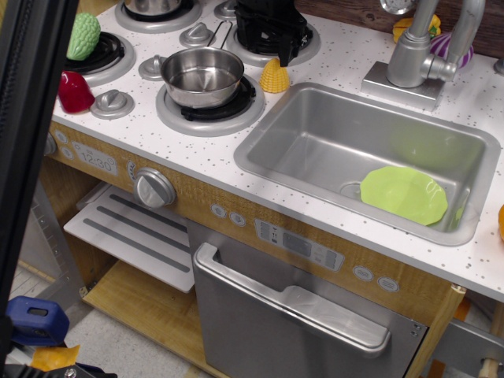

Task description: Put corn in pan which-is on stove

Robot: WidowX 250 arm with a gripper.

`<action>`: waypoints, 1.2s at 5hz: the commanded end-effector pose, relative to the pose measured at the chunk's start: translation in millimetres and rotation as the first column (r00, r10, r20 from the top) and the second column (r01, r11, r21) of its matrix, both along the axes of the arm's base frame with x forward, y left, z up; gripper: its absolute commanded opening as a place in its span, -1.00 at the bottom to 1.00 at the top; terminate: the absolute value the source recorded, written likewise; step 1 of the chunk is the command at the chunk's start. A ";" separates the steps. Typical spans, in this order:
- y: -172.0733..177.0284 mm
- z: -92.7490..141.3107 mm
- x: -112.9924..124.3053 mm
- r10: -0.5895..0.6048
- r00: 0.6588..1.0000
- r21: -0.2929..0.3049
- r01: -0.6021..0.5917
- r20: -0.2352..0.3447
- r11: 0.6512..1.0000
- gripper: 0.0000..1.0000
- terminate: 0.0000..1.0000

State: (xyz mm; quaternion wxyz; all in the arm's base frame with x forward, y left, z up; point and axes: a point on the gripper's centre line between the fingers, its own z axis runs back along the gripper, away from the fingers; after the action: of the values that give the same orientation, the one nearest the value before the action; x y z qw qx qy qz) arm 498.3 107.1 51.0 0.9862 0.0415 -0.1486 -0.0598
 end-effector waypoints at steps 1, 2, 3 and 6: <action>0.0 0.0 0.0 0.000 1.000 0.000 0.000 0.000 1.000 1.00 -1.00; 1.4 0.0 3.7 -0.033 0.999 -0.012 0.033 0.003 0.999 1.00 -1.00; 1.6 -1.5 4.2 -0.040 0.999 -0.029 0.040 0.002 0.999 1.00 -1.00; -1.8 -2.5 2.0 -0.036 0.999 -0.020 0.036 0.025 0.999 -1.00 -1.00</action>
State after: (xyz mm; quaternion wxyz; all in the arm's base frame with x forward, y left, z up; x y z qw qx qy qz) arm 493.7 101.6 11.4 0.9892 0.0241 -0.1206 -0.0794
